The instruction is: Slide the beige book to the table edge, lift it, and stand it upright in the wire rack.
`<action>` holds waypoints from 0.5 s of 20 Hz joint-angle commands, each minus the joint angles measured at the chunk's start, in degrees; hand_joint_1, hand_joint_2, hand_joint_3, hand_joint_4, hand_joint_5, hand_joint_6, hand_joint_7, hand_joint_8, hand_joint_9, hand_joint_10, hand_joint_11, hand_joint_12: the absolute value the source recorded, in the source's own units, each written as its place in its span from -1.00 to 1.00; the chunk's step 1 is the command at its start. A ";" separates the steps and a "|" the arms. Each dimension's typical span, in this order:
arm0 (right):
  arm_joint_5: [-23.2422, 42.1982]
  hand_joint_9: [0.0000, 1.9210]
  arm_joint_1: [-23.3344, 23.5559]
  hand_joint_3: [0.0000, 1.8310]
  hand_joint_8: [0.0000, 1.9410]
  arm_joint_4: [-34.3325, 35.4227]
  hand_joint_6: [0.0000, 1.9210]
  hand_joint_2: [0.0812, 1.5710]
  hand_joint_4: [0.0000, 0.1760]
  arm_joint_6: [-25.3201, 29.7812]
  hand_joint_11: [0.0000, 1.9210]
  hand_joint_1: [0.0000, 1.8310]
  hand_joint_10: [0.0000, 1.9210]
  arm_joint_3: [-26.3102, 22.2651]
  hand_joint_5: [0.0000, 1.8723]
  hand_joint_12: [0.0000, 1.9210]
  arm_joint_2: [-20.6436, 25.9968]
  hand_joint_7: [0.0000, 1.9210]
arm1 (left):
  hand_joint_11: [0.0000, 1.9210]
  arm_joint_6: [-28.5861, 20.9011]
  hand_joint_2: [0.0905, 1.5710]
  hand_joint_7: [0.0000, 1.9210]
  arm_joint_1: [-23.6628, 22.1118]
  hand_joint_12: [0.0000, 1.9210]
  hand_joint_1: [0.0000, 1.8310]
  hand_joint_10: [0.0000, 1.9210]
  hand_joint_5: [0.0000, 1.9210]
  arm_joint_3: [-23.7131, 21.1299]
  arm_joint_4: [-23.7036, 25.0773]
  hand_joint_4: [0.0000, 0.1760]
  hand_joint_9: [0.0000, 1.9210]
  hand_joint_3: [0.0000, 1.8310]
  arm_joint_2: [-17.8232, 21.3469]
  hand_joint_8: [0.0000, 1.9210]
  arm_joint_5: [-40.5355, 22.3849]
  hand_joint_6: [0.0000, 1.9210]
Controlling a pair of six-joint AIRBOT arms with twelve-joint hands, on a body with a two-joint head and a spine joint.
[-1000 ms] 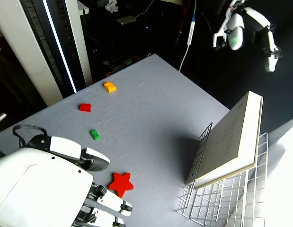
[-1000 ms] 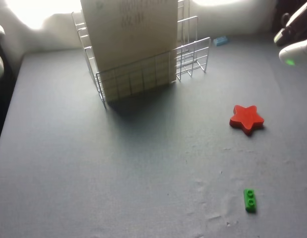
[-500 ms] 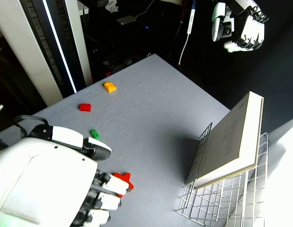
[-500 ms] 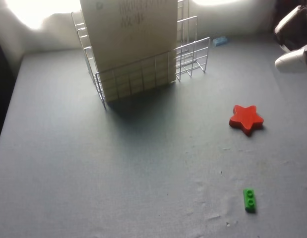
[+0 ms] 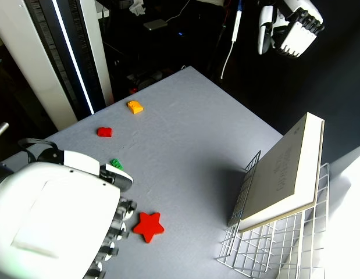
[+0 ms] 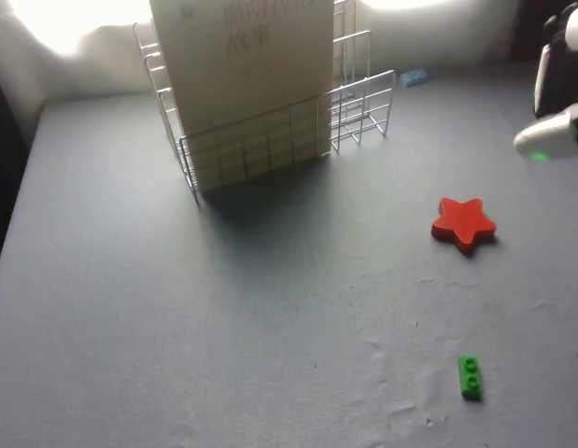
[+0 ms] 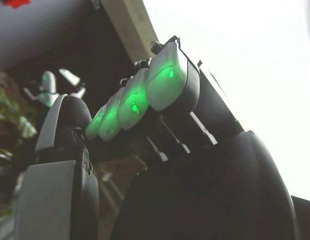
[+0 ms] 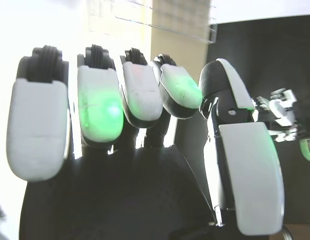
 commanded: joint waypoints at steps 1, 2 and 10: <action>1.70 0.62 0.87 -1.00 1.00 1.28 1.00 0.53 -1.00 -1.27 0.80 -0.46 1.00 0.03 0.40 1.00 0.42 0.48 | 0.58 -0.70 0.62 0.46 -0.02 1.00 -0.19 1.00 0.26 0.88 -3.69 -1.00 0.52 -0.99 0.19 1.00 -5.03 1.00; 3.64 0.62 1.08 -1.00 1.00 1.28 1.00 0.53 -1.00 -2.48 0.79 -0.47 1.00 0.03 0.40 1.00 0.39 0.47 | 0.58 -1.67 0.61 0.46 0.35 1.00 -0.20 1.00 0.26 1.15 -3.26 -1.00 0.52 -1.00 0.42 1.00 -5.04 1.00; 17.43 0.60 2.12 -1.00 1.00 2.60 1.00 0.56 -1.00 -11.85 0.75 -0.47 1.00 0.02 0.37 1.00 0.07 0.48 | 0.55 0.52 0.61 0.46 -0.81 1.00 -0.22 1.00 0.36 2.25 1.01 -1.00 0.50 -1.00 0.79 1.00 -6.88 1.00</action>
